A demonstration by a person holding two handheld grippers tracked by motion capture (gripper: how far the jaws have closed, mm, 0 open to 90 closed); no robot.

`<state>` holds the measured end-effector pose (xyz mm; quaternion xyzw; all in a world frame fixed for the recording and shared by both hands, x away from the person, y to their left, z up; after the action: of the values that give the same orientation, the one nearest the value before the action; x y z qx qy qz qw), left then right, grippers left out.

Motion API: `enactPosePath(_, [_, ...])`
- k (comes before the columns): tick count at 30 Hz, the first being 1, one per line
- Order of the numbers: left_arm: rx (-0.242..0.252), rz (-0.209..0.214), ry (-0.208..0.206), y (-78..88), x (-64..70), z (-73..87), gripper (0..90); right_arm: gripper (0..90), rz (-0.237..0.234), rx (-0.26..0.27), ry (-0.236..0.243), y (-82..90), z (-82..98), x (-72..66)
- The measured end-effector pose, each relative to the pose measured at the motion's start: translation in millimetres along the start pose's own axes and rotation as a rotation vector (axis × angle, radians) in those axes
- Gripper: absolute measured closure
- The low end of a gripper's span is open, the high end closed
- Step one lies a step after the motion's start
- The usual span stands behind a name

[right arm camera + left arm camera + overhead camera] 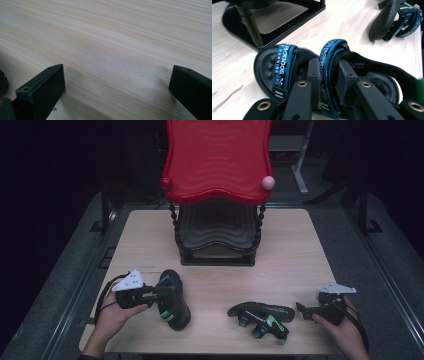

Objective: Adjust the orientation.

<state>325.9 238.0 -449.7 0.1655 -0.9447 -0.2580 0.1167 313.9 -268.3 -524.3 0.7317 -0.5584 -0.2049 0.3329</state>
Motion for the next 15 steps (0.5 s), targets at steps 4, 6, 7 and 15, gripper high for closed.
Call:
enactPosePath(4, [-0.008, 0.03, 0.009, -17.7, -3.7, -5.6, 73.6, 0.0, 0.0, 0.0, 0.0, 0.0, 0.0, 0.0])
enactPosePath(6, [-0.017, 0.048, 0.009, -26.2, -4.3, -8.1, 73.6, 0.0, 0.0, 0.0, 0.0, 0.0, 0.0, 0.0])
enactPosePath(7, [-0.023, 0.055, 0.008, -29.7, -4.0, -9.1, 73.6, 0.0, 0.0, 0.0, 0.0, 0.0, 0.0, 0.0])
enactPosePath(15, [0.038, 0.077, 0.033, -22.9, -0.9, -16.6, 65.9, 0.0, -0.001, 0.0, -0.001, 0.1, 0.0, 0.0])
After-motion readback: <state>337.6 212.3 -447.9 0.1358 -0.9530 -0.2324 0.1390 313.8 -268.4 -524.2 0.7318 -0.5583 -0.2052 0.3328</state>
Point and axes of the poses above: each handheld gripper's, and its own axes: y roughly backward along the jaws, z roughly out of its underside, x roughly to its right, the point moved 6 cm from there along -y, roughly forward along the jaws, and after that the axes turned 8 degrees about z, right-handed, at the moved point
